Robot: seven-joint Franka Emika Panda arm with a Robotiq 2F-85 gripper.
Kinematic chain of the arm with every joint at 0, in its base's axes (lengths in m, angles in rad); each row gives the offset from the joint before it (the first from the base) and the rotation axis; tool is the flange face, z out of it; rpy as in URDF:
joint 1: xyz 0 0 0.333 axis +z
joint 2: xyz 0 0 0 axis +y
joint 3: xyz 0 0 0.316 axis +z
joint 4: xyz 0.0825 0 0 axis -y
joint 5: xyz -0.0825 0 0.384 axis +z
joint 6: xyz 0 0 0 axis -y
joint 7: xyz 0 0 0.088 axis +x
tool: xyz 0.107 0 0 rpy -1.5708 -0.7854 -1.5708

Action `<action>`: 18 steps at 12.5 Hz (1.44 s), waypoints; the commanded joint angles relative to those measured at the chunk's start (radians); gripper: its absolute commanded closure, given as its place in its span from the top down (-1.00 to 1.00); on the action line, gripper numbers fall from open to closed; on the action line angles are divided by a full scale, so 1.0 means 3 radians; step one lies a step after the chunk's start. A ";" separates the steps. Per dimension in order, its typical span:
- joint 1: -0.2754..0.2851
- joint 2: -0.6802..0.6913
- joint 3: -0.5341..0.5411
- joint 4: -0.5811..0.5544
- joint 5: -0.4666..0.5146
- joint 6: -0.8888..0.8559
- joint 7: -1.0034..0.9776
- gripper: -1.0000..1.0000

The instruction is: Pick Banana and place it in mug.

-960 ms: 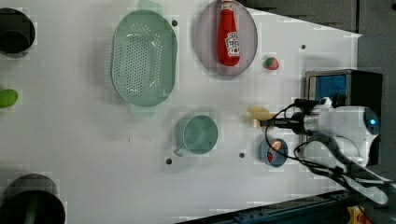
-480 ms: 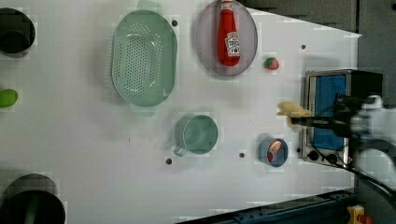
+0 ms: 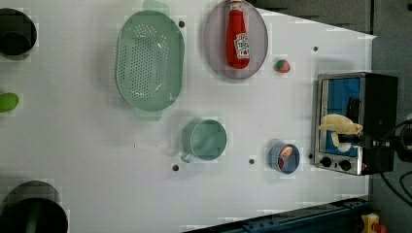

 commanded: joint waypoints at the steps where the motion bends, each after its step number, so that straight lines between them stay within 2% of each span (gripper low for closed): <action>1: 0.0117 0.0166 0.0493 -0.0059 0.0014 -0.0035 0.0678 -0.46; 3: 0.0148 0.0228 0.0829 -0.0055 0.0090 0.0007 0.1261 -0.46; 7: 0.0158 0.0475 0.1335 -0.0056 0.0494 0.0277 0.2105 -0.46; 11: 0.0158 0.0926 0.1477 -0.0060 0.0502 0.0793 0.2337 -0.46; 17: 0.0160 0.1733 0.1539 -0.0086 0.0470 0.1717 0.2348 -0.46; 18: 0.0160 0.1823 0.1539 -0.0087 0.0470 0.1777 0.2403 -0.38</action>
